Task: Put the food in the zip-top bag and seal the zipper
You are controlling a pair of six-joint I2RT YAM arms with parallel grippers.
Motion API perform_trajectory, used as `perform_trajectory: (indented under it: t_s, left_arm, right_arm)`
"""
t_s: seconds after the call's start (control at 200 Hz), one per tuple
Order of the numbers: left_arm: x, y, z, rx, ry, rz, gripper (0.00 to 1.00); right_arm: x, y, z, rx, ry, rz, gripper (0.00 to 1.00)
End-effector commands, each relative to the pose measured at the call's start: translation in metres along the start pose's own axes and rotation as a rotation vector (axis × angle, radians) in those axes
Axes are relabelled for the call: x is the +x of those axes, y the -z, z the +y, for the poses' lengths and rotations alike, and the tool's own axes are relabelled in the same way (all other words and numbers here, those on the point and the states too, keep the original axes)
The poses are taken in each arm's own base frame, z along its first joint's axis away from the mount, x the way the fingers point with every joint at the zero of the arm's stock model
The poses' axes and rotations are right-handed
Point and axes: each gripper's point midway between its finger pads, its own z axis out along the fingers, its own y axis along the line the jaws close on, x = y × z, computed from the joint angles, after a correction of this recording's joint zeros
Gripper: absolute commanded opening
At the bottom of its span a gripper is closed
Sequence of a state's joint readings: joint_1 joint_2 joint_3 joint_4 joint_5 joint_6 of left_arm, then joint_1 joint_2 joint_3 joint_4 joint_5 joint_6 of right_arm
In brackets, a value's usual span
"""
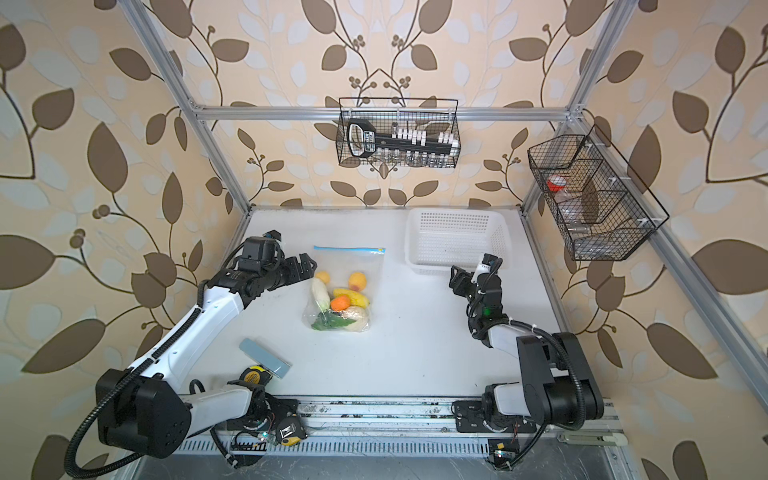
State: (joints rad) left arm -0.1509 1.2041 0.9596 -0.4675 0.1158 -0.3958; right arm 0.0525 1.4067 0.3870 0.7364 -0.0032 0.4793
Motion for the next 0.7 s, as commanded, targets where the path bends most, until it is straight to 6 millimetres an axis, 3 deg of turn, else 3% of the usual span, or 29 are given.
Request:
perform_trajectory:
  t_s: [0.0,0.385,0.525,0.695]
  left_arm:
    - [-0.019,0.01,-0.002,-0.021,-0.015,-0.072,0.99]
    - [-0.025,0.011,0.016,-0.126,-0.035,-0.11,0.99]
    - [-0.035,0.023,0.025,-0.17,-0.043,-0.206,0.99]
    - [-0.037,0.031,0.043,-0.213,-0.051,-0.361,0.99]
  right_arm:
    - [-0.032,-0.007,0.004,-0.02,-0.046,-0.093,0.7]
    - [-0.057,-0.021,0.003,-0.055,-0.068,-0.145,0.71]
    - [-0.063,-0.002,0.007,-0.058,-0.034,-0.168,0.73]
    - [-0.066,0.035,0.002,0.004,0.094,-0.209,0.74]
